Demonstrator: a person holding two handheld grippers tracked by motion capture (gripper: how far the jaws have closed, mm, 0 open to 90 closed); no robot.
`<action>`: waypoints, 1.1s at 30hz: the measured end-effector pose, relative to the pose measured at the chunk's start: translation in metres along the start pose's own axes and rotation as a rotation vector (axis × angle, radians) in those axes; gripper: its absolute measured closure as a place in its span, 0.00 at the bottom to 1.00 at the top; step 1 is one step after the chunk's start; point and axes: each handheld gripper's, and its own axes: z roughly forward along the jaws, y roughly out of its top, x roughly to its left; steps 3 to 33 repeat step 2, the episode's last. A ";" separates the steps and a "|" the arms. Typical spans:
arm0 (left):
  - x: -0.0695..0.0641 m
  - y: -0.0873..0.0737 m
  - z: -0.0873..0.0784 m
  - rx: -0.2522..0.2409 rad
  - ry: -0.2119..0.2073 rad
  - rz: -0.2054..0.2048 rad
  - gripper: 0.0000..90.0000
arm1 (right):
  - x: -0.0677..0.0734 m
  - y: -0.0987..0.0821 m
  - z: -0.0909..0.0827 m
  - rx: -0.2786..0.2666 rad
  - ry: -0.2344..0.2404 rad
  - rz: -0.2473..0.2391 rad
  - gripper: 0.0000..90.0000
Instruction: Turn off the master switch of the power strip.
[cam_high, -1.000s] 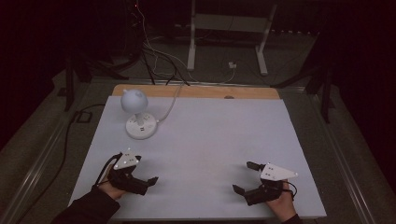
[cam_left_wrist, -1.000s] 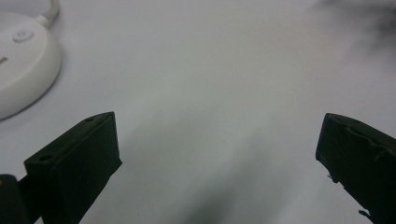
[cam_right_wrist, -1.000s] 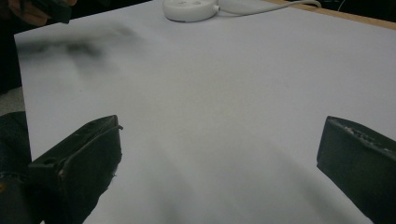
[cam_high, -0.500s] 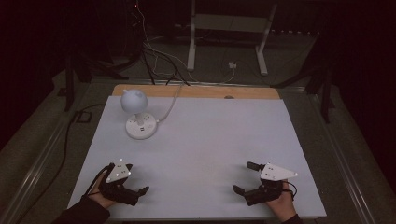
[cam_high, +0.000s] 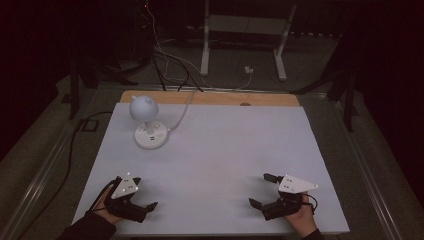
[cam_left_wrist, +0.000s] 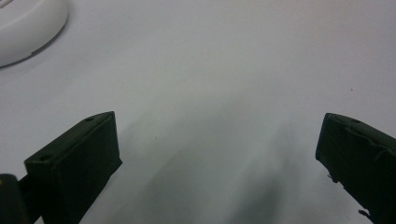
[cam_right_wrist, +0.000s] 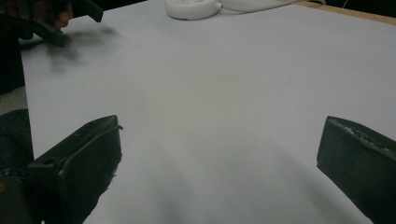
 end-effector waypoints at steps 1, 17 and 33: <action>0.000 0.000 0.000 -0.006 -0.001 -0.004 0.00 | 0.000 0.000 0.000 0.000 -0.001 0.000 0.00; 0.000 0.000 -0.001 -0.007 -0.003 -0.003 0.00 | 0.000 0.000 0.000 -0.001 0.000 0.002 0.00; 0.000 0.000 -0.001 -0.007 -0.003 -0.003 0.00 | 0.000 0.000 0.000 -0.001 0.000 0.002 0.00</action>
